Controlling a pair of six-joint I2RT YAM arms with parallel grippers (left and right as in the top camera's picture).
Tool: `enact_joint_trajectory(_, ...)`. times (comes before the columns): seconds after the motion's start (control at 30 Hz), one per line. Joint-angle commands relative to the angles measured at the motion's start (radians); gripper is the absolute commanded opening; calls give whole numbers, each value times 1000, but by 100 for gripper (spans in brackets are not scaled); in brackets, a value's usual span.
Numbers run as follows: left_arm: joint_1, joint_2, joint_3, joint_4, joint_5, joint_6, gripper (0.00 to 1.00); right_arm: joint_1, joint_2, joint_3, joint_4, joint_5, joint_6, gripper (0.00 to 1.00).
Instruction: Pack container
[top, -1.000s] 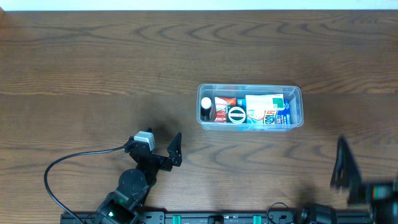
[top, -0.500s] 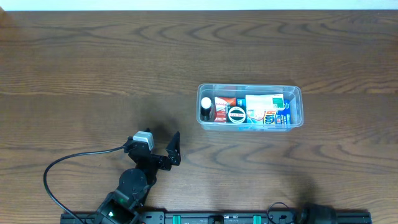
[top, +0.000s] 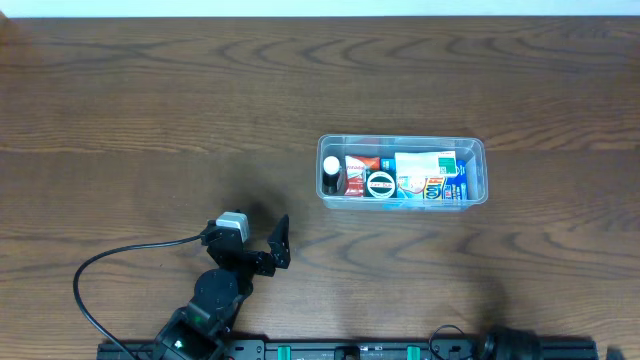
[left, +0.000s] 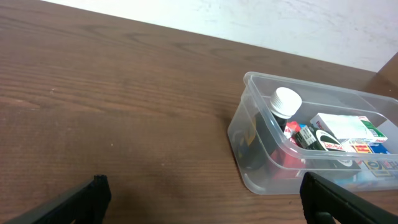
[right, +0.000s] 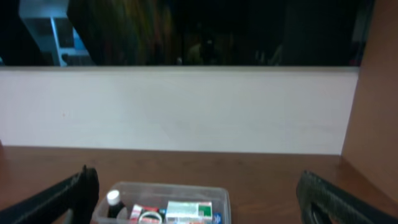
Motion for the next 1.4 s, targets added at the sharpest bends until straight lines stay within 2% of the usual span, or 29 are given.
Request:
enact_joint_trajectory(0.0, 5, 1, -6, 3, -31, 32, 98, 5, 5, -107, 74, -42, 16, 99)
enact_joint_trajectory(0.23, 5, 1, -6, 3, -77, 32, 98, 5, 5, -412, 364, -101, 71, 99)
enact_joint_trajectory(0.4, 5, 1, -6, 3, -84, 32, 98, 5, 6, -631, 552, -102, 190, 99)
enact_joint_trajectory(0.57, 5, 1, -6, 3, -84, 32, 98, 5, 8, -834, 731, -101, 191, 99)
enact_joint_trajectory(0.7, 5, 1, -6, 3, -84, 32, 98, 5, 8, -981, 795, -90, 191, 99)
enact_joint_trajectory(1.03, 5, 1, -6, 3, -84, 32, 98, 5, 8, -1196, 1059, -46, 190, 99)
enact_joint_trajectory(1.37, 4, 1, -6, -2, -84, 31, 98, 5, 11, -1255, 1075, -3, 190, 99)
